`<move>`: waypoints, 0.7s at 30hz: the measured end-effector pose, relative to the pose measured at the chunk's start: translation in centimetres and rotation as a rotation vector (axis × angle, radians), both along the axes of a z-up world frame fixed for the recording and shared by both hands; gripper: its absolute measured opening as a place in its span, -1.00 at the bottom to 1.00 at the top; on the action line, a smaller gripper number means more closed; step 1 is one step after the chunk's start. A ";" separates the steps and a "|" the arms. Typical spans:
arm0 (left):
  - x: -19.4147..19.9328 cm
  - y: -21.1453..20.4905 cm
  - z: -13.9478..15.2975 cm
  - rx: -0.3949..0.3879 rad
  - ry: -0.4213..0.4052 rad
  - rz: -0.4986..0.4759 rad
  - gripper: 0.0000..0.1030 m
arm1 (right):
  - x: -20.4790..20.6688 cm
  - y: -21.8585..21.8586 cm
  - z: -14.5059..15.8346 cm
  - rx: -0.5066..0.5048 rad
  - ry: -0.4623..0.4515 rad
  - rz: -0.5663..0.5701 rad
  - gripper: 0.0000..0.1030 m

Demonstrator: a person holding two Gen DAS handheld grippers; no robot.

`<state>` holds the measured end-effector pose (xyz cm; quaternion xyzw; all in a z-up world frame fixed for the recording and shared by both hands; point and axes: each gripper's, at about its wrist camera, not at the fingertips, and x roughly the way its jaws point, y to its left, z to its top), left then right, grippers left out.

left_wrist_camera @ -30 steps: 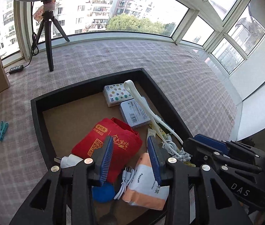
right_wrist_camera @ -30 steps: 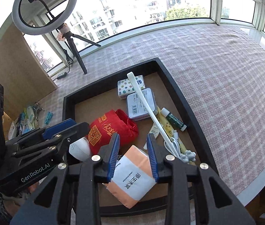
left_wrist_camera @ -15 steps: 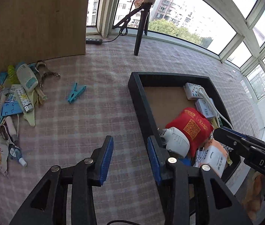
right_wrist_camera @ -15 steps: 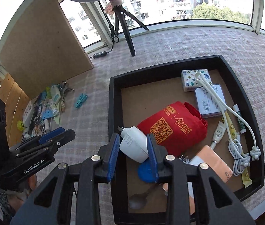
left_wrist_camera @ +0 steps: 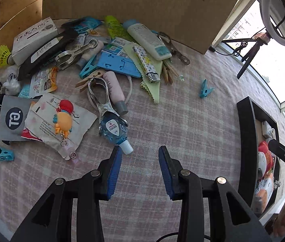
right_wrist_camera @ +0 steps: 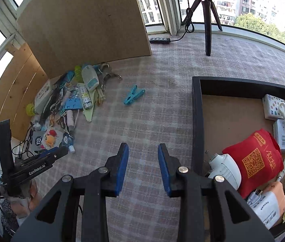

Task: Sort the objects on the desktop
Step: 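Move both tools back over the pile toward the blue clothespin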

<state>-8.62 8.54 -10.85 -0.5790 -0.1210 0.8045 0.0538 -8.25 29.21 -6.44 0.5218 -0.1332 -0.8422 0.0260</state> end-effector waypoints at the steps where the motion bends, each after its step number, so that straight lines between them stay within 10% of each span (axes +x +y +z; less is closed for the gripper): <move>1: -0.2 -0.2 -0.4 0.007 -0.009 0.012 -0.32 | -0.5 -0.2 -0.1 0.011 -0.003 0.002 -0.42; 21: -2.3 2.3 -3.0 -0.066 -0.050 0.072 -0.50 | -11.9 -1.5 -5.8 -0.012 -0.169 -0.033 -0.42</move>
